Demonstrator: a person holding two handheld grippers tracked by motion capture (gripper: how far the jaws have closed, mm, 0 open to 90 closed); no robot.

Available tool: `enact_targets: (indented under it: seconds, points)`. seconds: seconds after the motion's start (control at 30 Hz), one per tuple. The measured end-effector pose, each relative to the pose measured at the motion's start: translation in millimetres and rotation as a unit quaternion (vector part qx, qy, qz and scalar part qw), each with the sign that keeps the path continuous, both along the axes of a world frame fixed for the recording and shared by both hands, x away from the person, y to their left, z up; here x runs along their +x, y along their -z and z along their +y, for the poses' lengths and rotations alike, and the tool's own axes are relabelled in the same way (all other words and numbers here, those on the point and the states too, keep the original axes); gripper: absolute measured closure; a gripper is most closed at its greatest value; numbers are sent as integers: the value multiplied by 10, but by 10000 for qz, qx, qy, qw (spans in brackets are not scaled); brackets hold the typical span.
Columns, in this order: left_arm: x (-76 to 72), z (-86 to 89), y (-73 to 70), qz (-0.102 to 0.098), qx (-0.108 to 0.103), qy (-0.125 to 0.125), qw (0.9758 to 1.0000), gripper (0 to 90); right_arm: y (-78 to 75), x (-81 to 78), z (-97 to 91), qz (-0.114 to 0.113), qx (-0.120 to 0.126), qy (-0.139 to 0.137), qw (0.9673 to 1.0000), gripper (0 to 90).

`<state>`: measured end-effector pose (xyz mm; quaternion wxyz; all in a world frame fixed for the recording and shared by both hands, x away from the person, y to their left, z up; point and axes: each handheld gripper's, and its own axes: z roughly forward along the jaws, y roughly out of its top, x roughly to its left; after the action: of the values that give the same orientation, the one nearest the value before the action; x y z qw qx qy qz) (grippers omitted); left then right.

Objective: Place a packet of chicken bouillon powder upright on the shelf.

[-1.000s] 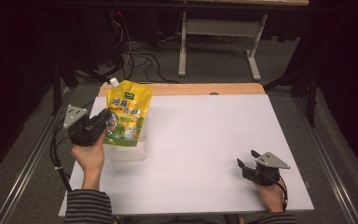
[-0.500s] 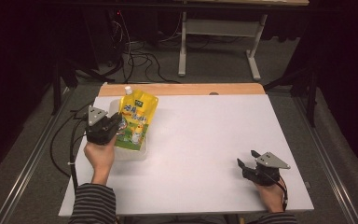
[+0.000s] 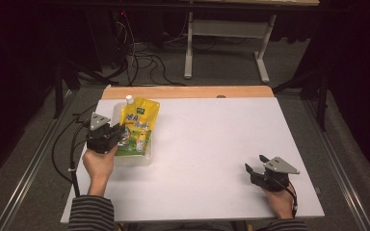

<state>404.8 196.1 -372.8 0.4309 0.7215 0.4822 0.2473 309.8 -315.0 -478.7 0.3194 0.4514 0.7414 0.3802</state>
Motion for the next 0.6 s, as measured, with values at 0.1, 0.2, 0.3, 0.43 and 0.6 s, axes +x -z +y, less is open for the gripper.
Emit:
enact_targets:
  seconds: [0.1, 0.2, 0.3, 0.43, 0.6]
  points:
    - [23, -5, -36, 218, -3, 84, 9997, 815, 1, 1, 2, 4, -4, 2, 10000, 353]
    - [61, -6, -75, 492, -1, 133, 9987, 812, 0, 1, 2, 15, -25, -1, 10000, 354]
    - [100, -7, -93, 695, 110, 125, 9974, 801, 0, 1, 2, 20, -20, 7, 10000, 354]
    - [156, -18, -98, 934, 229, 118, 9953, 789, 1, 2, 0, 8, -16, 6, 10000, 353]
    - [178, -14, -85, 1029, 212, 183, 9943, 802, 1, 2, 1, 1, -6, 6, 10000, 353]
